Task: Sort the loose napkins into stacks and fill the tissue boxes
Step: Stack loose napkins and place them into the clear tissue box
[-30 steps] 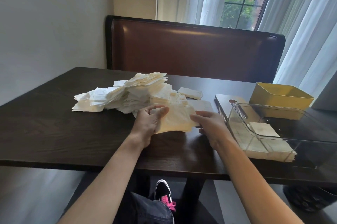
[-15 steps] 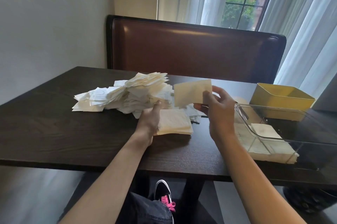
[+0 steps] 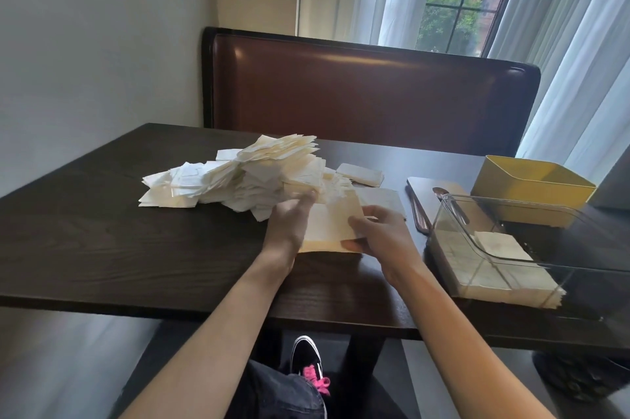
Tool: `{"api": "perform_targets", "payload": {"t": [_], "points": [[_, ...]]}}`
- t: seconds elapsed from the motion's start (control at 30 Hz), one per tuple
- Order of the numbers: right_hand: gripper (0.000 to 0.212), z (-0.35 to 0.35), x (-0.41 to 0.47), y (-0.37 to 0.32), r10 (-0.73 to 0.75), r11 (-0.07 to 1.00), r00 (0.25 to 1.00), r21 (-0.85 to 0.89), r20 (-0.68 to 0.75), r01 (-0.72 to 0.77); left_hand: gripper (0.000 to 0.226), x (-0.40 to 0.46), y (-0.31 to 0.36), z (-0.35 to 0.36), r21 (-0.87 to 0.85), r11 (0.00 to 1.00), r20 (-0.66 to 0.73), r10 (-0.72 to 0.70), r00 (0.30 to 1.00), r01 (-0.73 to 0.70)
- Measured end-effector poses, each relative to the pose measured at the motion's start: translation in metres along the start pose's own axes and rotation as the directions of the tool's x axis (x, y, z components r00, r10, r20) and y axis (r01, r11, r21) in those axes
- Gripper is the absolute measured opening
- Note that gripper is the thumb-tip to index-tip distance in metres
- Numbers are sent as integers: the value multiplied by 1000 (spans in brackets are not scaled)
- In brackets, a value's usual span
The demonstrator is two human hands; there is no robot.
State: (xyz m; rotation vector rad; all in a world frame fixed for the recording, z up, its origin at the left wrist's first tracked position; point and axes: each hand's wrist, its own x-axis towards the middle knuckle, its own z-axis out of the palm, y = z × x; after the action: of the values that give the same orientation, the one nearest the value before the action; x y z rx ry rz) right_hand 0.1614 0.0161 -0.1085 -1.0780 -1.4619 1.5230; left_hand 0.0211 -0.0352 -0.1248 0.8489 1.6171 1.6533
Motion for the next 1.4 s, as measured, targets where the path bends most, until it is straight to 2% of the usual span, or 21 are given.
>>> {"api": "perform_targets", "payload": {"t": [0.07,0.13,0.17,0.3,0.37,0.43,0.53,0.63,0.73,0.8,0.97,1.07,1.2,1.27,1.4], "points": [[10,-3,0,3,-58,993,998,-103,-39,54,33,-2,-5,3,97,990,-14,101,995,-99],[28,-8,4,6,-161,959,983,-251,-84,135,24,-5,-7,3,79,978,-28,194,981,-192],[40,-11,6,8,-180,955,981,-254,-78,155,26,-6,-7,2,69,967,-34,247,969,-244],[61,-22,10,10,-88,995,986,57,142,80,27,-12,3,3,11,907,16,421,907,-422],[60,-28,10,9,-114,991,966,91,230,95,27,-13,7,3,-44,894,79,447,891,-445],[55,-31,10,9,-162,986,948,89,273,143,30,-14,9,4,-23,889,114,457,882,-457],[48,-34,7,11,-226,973,947,3,226,231,31,-14,8,6,59,899,144,422,895,-433],[49,-34,5,13,-232,962,955,-98,182,253,25,-14,4,14,80,940,118,321,940,-332],[59,-27,2,14,-172,985,980,24,97,171,25,-14,-1,28,21,974,-62,226,972,-225],[57,-17,1,15,-144,983,989,115,6,143,27,-14,-4,39,-22,983,-177,175,968,-182],[51,2,6,13,-105,976,977,171,-183,137,25,-15,3,60,-119,987,-260,74,963,-108],[42,5,14,13,-74,981,955,150,-288,121,23,-13,5,57,-83,992,-249,69,966,-92],[29,4,22,14,-76,992,922,65,-380,109,6,-12,1,50,22,992,-200,124,972,-122],[23,4,25,12,-90,993,921,39,-379,113,14,-12,-2,48,93,986,-177,154,972,-139],[26,5,23,10,-93,994,917,16,-389,107,26,-10,-4,48,158,975,-197,186,963,-156]]}}
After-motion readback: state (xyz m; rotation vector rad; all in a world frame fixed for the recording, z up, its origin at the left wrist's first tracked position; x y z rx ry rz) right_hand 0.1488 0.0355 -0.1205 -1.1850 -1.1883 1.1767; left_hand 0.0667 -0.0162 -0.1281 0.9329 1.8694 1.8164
